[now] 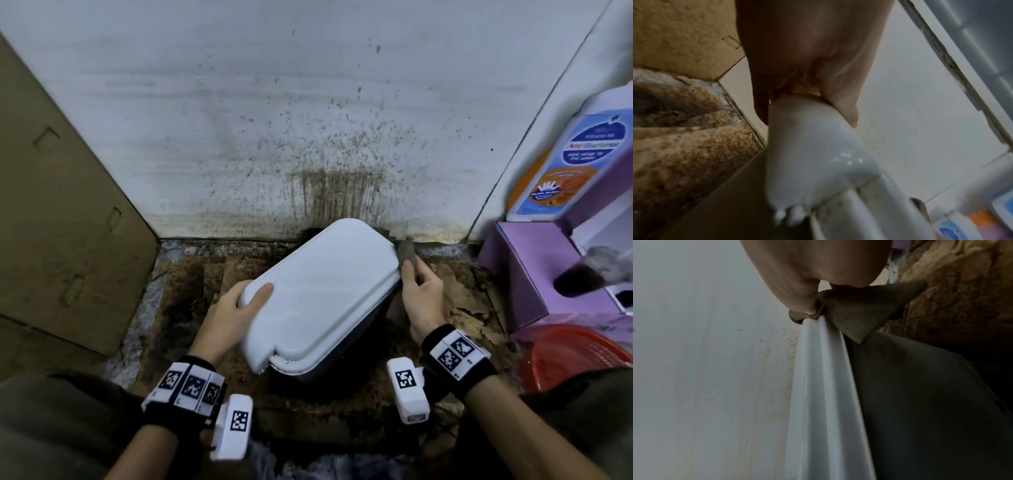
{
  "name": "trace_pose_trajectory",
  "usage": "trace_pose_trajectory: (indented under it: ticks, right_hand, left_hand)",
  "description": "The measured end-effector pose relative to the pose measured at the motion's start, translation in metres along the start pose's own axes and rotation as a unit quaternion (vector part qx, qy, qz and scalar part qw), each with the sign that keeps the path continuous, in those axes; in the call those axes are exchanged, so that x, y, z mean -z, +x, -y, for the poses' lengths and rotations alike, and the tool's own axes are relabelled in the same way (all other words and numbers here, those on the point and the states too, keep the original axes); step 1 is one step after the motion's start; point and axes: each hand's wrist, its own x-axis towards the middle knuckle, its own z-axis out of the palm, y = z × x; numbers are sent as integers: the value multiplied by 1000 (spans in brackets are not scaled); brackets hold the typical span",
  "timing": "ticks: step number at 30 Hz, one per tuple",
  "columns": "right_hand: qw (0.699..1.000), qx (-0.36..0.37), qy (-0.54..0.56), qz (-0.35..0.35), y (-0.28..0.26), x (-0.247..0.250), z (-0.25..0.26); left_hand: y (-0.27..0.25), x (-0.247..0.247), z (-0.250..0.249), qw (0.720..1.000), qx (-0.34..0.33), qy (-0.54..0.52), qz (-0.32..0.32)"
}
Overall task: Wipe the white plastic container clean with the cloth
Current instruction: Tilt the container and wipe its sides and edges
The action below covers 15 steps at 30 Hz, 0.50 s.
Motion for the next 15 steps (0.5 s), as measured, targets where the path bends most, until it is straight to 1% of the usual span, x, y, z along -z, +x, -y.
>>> trace_pose_trajectory:
  ticks: [2, 4, 7, 9, 11, 14, 15]
  right_hand:
    - [999, -6, -31, 26, 11, 1, -1]
    - [998, -20, -39, 48, 22, 2, -2]
    - [997, -25, -44, 62, 32, -1, 7]
    - [995, -24, -58, 75, 37, -4, 14]
    - [992, -27, -76, 94, 41, -6, 21]
    - [987, -35, -85, 129, 44, -9, 31]
    - [985, -31, -92, 140, 43, -10, 33]
  left_hand:
    - [0, -1, 3, 1000, 9, 22, -13]
    - [-3, -4, 4, 998, 21, 43, -32]
    - [-10, -9, 1, 994, 30, 84, -68]
    - [-16, -11, 1, 990, 32, 114, -77]
    - [-20, -11, 3, 989, 56, 123, -58]
    - [-20, -4, 12, 988, 121, 95, 11]
    - [-19, -1, 17, 987, 133, 83, 29]
